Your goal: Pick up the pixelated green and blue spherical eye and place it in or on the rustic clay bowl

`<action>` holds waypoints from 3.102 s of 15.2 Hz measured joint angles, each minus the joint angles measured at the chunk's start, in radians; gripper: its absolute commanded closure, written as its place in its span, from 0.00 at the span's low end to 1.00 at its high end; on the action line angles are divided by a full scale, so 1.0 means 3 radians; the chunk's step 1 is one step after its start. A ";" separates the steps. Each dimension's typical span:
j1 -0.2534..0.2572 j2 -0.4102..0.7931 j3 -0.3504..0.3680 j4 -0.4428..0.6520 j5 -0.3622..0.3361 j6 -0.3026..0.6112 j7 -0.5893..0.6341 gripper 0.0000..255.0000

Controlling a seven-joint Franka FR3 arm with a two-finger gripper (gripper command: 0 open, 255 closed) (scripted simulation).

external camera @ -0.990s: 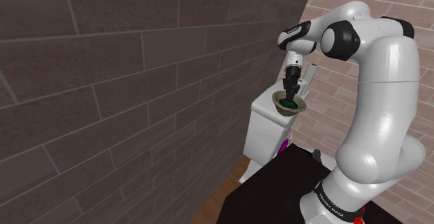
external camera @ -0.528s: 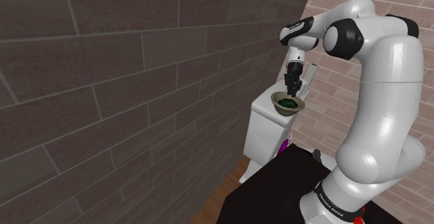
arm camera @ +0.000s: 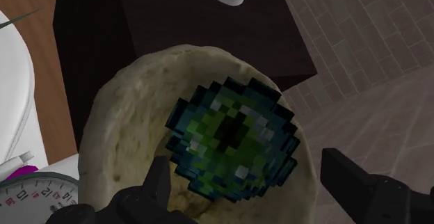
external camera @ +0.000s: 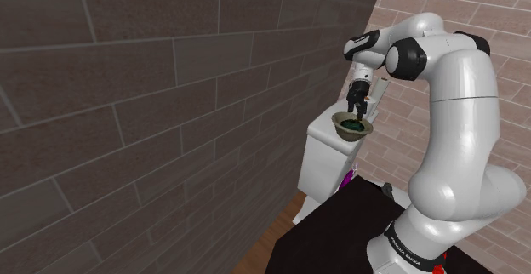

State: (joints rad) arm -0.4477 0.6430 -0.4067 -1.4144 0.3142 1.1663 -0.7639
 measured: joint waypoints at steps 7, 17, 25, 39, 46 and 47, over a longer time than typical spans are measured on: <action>0.0070 -0.0150 -0.0025 -0.0323 -0.0026 0.0235 -0.0017 0.00; 0.0087 -0.0235 -0.0041 -0.0424 -0.0050 0.0318 -0.0036 1.00; 0.0326 -0.0460 -0.0032 -0.0583 -0.0200 0.0463 0.0131 0.00; 0.0497 -0.0695 -0.0029 -0.1090 -0.0280 0.0899 0.0201 0.00; 0.0496 -0.0715 -0.0028 -0.1090 -0.0279 0.0868 0.0188 1.00; 0.0497 -0.0719 -0.0028 -0.1096 -0.0279 0.0871 0.0189 1.00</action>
State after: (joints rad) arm -0.2984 0.4274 -0.4150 -1.7432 0.2306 1.4276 -0.7073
